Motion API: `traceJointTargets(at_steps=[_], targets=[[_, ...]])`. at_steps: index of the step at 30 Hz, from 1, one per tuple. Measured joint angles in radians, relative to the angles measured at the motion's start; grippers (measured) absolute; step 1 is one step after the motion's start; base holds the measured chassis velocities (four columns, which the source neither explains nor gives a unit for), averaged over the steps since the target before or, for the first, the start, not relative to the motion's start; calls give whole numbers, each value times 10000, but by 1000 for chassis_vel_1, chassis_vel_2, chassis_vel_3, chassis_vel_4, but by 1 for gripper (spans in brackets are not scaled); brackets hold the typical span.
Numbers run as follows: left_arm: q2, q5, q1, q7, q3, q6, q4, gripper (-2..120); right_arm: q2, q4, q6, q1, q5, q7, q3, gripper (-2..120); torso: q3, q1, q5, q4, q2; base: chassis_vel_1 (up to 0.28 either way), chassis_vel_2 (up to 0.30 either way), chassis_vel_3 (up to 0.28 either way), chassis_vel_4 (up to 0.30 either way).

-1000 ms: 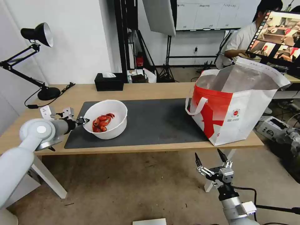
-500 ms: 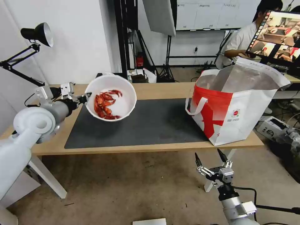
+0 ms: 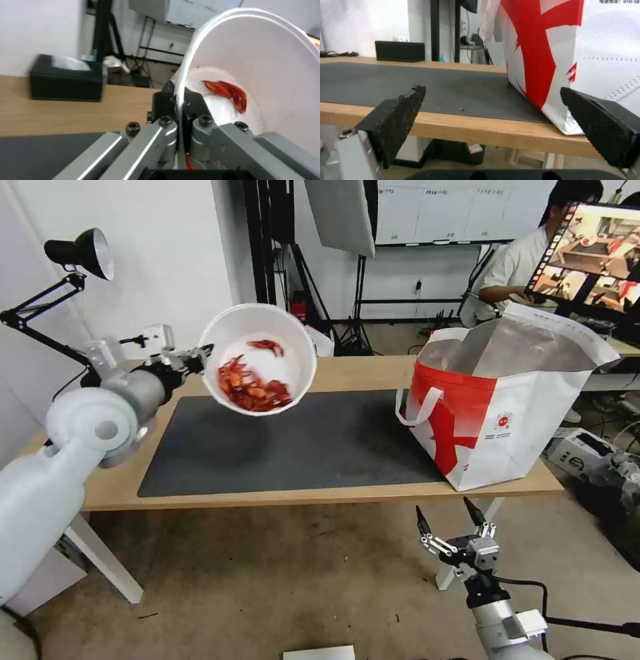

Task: Pick up the trash from the table and place it into the takeout bag.

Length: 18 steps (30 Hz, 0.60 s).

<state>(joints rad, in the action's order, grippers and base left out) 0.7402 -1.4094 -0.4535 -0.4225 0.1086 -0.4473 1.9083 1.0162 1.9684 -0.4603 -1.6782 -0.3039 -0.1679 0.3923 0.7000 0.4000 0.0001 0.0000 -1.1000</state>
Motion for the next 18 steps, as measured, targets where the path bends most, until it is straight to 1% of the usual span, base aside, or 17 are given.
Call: traceJointTargets(at_steps=[1,2,5,6,9,10,14,16,17,18], targets=[[159,-44,339,-79,-275,-17,-102,0,0,0,0,0,0,-1,0,100,0,0,0,-1,0,0,0,0,0],[159,-44,339,-79,-275,-17,-102,0,0,0,0,0,0,-1,0,100,0,0,0,-1,0,0,0,0,0],[824,-188,1471,-220,-1229,-41,-645,0,0,0,0,1,0,0,0,100,0,0,0,0,0,0,0,0,0],[824,-188,1471,-220,-1229,-41,-645,0,0,0,0,1,0,0,0,100,0,0,0,0,0,0,0,0,0],[1486,-345,2299,-348,-1885,-53,-1124,0,0,0,0,0,0,0,0,100,0,1,4,-2,0,0,0,0,0],[1486,-345,2299,-348,-1885,-53,-1124,0,0,0,0,0,0,0,0,100,0,1,4,-2,0,0,0,0,0],[1860,-459,2693,-443,-2260,-59,-1362,0,0,1,0,0,0,0,0,100,1,1,0,-1,1,0,0,0,0],[2374,-598,3215,-542,-2669,-59,-1705,0,0,1,0,0,0,0,0,100,0,1,1,1,1,0,0,0,0],[2374,-598,3215,-542,-2669,-59,-1705,0,0,1,0,0,0,0,0,100,0,1,1,1,1,0,0,0,0],[2774,-651,3626,-567,-2960,-35,-1997,0,0,0,0,1,0,0,0,100,1,1,2,0,2,0,0,0,0]])
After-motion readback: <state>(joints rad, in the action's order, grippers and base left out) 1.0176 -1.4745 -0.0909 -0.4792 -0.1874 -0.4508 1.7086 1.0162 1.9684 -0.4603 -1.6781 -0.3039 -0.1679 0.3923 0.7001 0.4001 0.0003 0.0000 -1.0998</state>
